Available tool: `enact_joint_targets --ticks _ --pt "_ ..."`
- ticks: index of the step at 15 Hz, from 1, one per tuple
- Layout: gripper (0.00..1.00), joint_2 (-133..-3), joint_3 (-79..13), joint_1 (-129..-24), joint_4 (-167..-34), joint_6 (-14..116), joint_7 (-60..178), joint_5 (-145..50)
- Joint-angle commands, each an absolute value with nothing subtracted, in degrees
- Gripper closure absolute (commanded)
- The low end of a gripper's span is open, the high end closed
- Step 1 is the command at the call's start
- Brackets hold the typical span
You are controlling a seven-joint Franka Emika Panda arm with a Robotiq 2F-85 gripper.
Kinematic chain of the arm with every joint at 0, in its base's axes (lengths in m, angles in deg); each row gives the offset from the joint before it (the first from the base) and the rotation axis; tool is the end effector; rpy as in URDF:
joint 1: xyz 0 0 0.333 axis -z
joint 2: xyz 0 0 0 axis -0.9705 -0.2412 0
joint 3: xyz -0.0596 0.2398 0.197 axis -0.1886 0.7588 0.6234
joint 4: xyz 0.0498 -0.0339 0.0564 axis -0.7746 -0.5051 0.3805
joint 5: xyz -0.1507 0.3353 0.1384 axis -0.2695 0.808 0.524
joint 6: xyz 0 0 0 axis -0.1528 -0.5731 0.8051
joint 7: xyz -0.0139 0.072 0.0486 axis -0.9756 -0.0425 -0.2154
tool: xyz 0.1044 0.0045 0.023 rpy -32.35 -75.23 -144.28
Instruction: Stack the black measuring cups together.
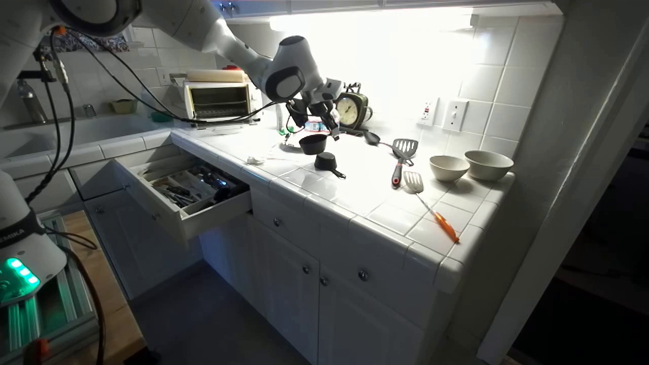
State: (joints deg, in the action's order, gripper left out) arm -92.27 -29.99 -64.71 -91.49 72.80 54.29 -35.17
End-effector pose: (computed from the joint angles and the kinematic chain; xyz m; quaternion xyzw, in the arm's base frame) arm 0.7452 -0.1646 0.3238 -0.9314 0.2366 -0.2736 0.0403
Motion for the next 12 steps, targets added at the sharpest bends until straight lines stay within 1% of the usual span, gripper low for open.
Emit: enact_joint_targets --ticks 1,12 --pt "0.94 -95.1 -28.7 -63.6 -86.6 71.0 57.4 -33.4" --pt "0.94 -100.1 -26.8 -62.2 -78.7 66.2 61.1 -33.4"
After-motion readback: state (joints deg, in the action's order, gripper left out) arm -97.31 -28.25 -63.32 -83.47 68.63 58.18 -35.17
